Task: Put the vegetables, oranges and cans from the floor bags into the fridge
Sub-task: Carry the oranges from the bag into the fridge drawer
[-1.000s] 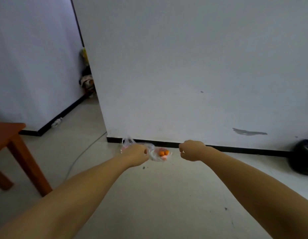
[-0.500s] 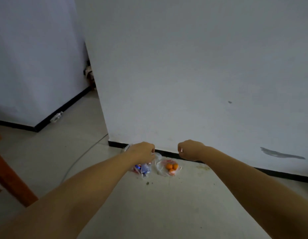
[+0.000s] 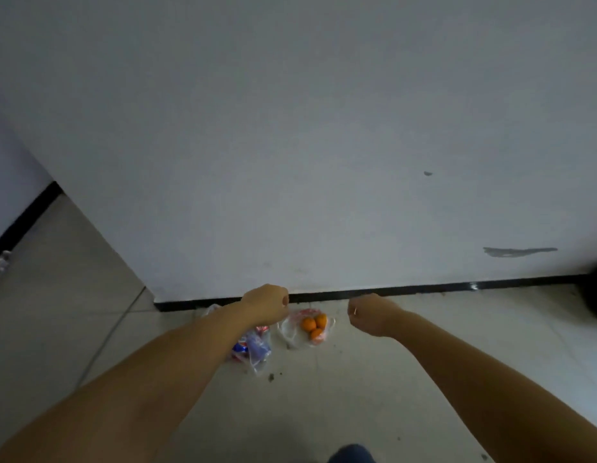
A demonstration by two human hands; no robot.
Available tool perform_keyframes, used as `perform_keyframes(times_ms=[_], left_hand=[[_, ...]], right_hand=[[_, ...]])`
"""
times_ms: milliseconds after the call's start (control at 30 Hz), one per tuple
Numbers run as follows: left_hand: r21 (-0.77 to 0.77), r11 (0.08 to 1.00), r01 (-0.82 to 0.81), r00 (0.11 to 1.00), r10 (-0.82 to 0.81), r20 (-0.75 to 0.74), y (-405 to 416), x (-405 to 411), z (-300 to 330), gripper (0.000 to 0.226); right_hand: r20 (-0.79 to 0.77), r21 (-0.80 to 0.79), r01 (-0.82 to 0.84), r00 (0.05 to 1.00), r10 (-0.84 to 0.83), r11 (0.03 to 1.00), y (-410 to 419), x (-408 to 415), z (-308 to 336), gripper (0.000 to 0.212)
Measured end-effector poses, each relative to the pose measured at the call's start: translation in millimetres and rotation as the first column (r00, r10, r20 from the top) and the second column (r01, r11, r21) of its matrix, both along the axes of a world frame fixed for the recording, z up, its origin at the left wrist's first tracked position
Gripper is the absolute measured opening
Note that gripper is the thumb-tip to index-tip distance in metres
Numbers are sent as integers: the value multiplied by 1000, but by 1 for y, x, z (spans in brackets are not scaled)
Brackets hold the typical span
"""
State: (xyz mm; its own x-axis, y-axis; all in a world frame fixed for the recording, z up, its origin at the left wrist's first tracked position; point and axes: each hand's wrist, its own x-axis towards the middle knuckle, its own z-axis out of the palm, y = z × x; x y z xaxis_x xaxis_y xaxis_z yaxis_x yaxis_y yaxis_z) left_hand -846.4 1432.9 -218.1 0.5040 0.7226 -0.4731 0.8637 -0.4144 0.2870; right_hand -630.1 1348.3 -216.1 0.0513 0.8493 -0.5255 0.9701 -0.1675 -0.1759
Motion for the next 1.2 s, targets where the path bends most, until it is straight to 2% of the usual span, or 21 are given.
perform_keyframes(times_ms=[133,333,400,567,667,767,833,900,967,1000,1100,1200], left_hand=[[-80,997,-5,1000,6,19,33,28,-36,21],[-249,965,-84,996,88,4,79,59,-156,15],[-272,954,-122,992,127,-2,95,68,-217,19],[-311,945,-100,995,87,-56,130,95,-397,26],[-284,950,-127,991,130,-8,160,112,-501,28],[-242,953,-182,979,199,48,188,134,-600,31],[-162,960,-230,969,240,48,202,148,-661,42],[-71,991,-114,992,118,51,214,160,-713,50],[-116,993,-17,995,28,91,221,165,-755,49],[-141,989,43,996,-31,86,223,164,-771,52],[-83,987,141,990,-142,-3,220,167,-786,68],[-39,995,87,994,-90,-67,210,175,-771,67]], right_hand=[[-45,-85,62,997,-66,994,35,30,-42,26],[-158,-202,156,969,-190,967,103,64,-144,28],[-215,-238,214,940,-266,947,121,66,-204,28],[-314,-266,383,833,-456,884,162,58,-386,28],[-344,-190,403,827,-446,895,188,56,-493,27],[-386,-150,476,779,-494,867,221,56,-587,24],[-318,-112,486,809,-495,867,237,55,-640,18],[-240,-122,516,814,-529,848,246,52,-701,19],[-176,-139,493,841,-511,859,246,45,-740,31],[-77,-102,452,884,-460,886,243,42,-756,41],[12,-136,449,892,-452,883,228,34,-772,57],[54,-169,419,908,-416,892,216,29,-772,60]])
